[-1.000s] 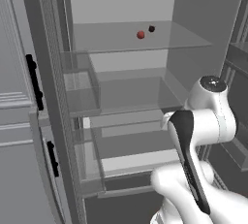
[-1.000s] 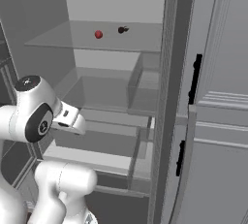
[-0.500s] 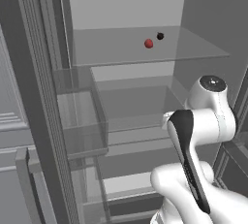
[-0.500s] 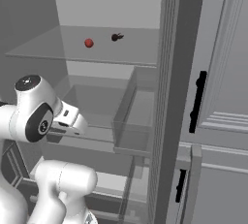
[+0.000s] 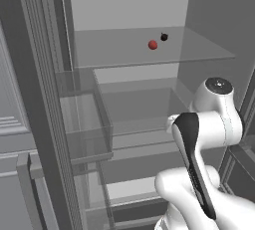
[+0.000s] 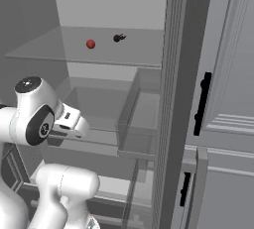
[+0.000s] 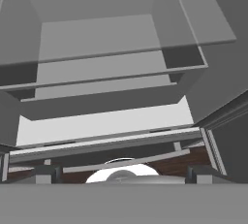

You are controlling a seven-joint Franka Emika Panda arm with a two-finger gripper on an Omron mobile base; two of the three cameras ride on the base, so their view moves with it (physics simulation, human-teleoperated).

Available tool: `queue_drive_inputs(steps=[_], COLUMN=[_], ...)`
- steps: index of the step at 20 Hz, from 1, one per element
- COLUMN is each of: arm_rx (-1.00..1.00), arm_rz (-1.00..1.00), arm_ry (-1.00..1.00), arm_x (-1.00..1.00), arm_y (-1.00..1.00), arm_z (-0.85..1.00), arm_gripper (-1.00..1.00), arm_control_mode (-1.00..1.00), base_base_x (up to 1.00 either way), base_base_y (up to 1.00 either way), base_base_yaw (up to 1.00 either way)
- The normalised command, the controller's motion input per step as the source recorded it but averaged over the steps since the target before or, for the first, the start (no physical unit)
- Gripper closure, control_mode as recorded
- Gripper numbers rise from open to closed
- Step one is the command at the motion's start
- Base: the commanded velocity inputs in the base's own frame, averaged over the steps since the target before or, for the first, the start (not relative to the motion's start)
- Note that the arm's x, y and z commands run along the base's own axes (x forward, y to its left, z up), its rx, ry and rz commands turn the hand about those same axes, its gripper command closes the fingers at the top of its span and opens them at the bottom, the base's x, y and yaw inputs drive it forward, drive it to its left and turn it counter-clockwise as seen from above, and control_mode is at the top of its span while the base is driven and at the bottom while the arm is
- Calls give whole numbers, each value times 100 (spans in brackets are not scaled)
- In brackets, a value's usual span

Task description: Take the strawberry from the fridge and place it on top of the pancake, located on the dining counter.

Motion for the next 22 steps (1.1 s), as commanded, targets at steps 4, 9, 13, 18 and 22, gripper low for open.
queue_drive_inputs(steps=[4, 9, 13, 18, 22], arm_rx=[0, -3, -4, -2, -9], arm_rz=[3, 7, 15, 22, 2], arm_ry=[-13, -35, -34, -9, -1], arm_x=[26, 7, 18, 39, 22], arm_y=[5, 10, 10, -3, 0], arm_z=[11, 50, 64, 91, 85], arm_gripper=[-100, -100, -100, -100, -100], arm_control_mode=[-100, -100, -100, -100, -100], base_base_x=[0, 0, 0, 0, 0], base_base_y=[0, 0, 0, 0, 0], base_base_yaw=[0, 0, 0, 0, 0])
